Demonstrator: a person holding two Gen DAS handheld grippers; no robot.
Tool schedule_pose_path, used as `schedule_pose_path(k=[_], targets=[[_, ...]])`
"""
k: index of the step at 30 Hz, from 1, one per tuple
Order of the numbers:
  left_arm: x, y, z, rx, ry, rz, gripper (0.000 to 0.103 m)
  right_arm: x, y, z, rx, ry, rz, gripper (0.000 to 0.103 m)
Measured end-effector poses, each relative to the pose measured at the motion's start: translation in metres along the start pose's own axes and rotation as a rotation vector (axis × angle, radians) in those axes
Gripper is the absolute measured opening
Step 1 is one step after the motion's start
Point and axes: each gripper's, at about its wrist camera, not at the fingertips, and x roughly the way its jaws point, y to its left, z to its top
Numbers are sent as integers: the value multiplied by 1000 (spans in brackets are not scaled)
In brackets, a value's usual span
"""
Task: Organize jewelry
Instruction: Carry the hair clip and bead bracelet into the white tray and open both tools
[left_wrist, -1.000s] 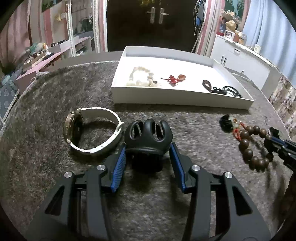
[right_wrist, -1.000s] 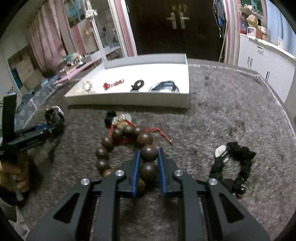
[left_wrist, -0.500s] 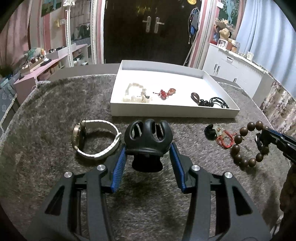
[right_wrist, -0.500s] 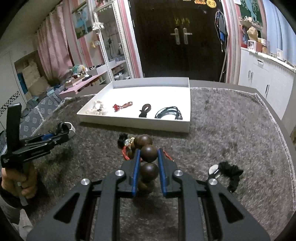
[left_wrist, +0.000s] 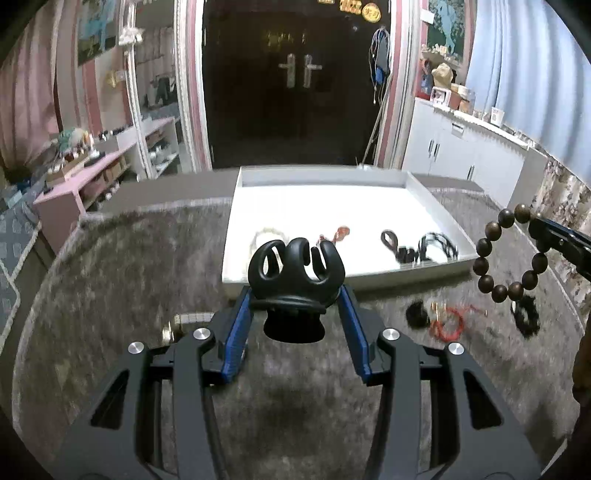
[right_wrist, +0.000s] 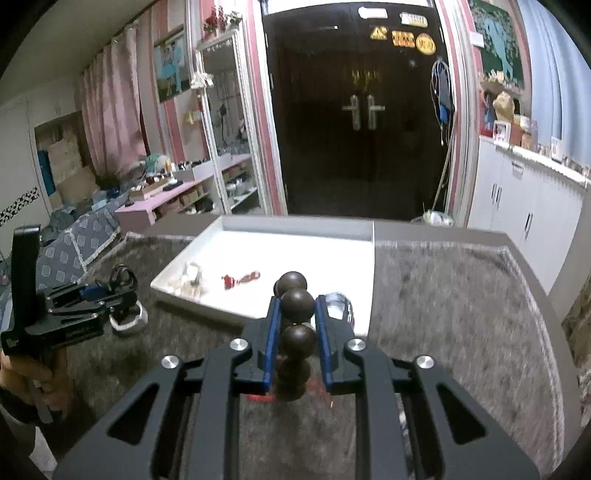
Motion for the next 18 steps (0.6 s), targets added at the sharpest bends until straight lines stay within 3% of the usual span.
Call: schedule_pose_path(k=[18], targets=[[39,2,97,1,-134,37,46,65,-6,73,3,-91,-53,19]])
